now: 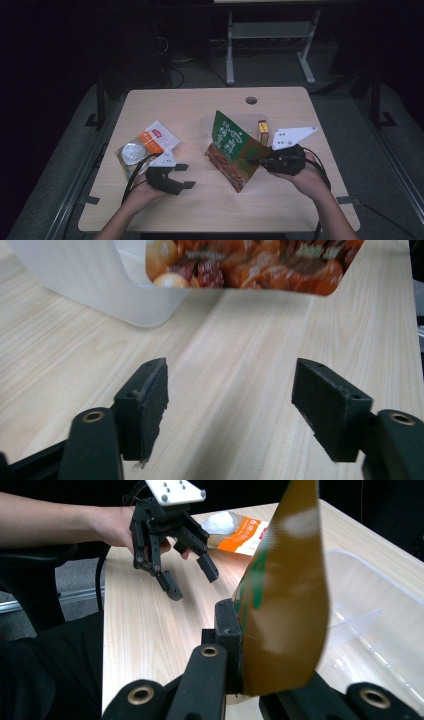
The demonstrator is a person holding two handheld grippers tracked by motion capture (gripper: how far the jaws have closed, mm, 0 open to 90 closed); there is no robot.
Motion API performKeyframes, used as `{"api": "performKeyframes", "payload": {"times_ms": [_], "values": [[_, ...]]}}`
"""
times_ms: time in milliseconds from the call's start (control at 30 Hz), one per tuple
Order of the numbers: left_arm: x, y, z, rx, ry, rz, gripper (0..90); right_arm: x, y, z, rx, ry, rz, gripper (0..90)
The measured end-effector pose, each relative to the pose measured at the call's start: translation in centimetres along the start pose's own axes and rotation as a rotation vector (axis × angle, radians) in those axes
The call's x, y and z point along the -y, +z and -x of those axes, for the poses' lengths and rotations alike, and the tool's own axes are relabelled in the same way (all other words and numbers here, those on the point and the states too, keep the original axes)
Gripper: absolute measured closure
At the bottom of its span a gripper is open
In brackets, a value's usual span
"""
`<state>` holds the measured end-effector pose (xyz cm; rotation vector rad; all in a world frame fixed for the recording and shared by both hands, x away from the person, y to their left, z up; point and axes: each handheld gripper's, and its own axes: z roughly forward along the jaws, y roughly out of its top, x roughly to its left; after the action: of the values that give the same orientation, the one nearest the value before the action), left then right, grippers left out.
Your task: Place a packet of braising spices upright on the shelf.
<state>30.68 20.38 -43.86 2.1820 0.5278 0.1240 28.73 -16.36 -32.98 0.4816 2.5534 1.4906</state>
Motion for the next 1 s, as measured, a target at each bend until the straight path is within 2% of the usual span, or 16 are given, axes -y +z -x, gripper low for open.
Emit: {"api": "performKeyframes", "payload": {"times_ms": [333, 467, 533, 800, 1000], "values": [[0.2, 0.4, 0.1, 0.014, -0.004, -0.026, 26.8, -1.2, -1.9, 0.5, 0.032, -0.026, 0.016, 90.0], [0.3, 0.5, 0.1, 0.015, 0.002, -0.030, 26.6, -1.8, -2.6, 1.0, 0.065, -0.041, 0.017, 90.0], [0.3, 0.6, 0.1, 0.014, -0.003, -0.032, 26.5, -2.0, -2.8, 1.2, 0.086, -0.033, 0.011, 90.0], [0.4, 0.8, 0.2, 0.015, -0.014, -0.035, 26.3, -3.0, -3.1, 3.0, 0.158, -0.027, 0.013, 90.0], [0.5, 0.8, 0.3, 0.017, -0.014, -0.040, 25.8, -3.8, -2.8, 4.5, 0.192, -0.012, 0.006, 90.0]]}}
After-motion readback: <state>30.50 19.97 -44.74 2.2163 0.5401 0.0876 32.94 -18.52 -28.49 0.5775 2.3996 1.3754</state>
